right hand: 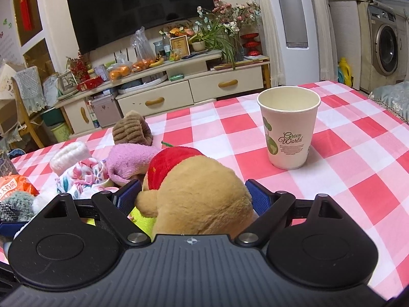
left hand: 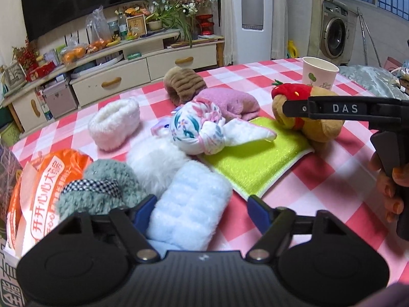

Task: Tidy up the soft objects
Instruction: 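Grasp the brown teddy bear with the right gripper while the left grasps the light blue fluffy item, then carry the teddy bear and the light blue item toward the cardboard box with both grippers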

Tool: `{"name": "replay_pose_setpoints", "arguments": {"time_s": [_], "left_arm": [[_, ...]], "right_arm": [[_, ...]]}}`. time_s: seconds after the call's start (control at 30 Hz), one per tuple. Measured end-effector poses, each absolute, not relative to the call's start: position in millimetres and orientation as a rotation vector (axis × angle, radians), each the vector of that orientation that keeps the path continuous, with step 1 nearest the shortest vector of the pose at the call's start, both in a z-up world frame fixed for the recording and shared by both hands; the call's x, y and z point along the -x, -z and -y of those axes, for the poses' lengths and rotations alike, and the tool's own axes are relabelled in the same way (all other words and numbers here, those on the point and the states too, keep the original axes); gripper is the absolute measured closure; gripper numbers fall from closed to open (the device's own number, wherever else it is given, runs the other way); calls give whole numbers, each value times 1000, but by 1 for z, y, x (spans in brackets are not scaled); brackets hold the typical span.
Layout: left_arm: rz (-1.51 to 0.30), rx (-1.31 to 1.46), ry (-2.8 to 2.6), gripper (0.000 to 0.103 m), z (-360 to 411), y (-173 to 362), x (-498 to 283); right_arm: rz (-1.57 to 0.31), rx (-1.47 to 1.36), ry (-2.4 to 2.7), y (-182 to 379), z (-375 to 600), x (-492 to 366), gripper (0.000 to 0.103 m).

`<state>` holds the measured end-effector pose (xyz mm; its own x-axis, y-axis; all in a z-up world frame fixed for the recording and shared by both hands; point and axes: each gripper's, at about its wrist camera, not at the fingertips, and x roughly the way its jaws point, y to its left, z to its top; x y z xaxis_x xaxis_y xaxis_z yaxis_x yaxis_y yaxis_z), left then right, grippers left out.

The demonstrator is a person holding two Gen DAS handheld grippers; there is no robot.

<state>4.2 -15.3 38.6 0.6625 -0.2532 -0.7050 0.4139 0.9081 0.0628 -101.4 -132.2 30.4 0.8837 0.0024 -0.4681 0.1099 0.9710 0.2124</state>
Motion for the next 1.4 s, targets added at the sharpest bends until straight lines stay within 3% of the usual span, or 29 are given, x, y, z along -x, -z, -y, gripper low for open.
{"name": "replay_pose_setpoints", "arguments": {"time_s": [0.17, 0.33, 1.4], "left_arm": [[-777, -190, 362, 55, 5, -38, -6], [-795, -138, 365, 62, -3, -40, -6], [-691, 12, 420, 65, -43, -80, 35]], "right_arm": [[-491, -232, 72, -31, 133, 102, 1], [-488, -204, 83, -31, 131, 101, 4], [-433, -278, 158, -34, 132, 122, 7]]}}
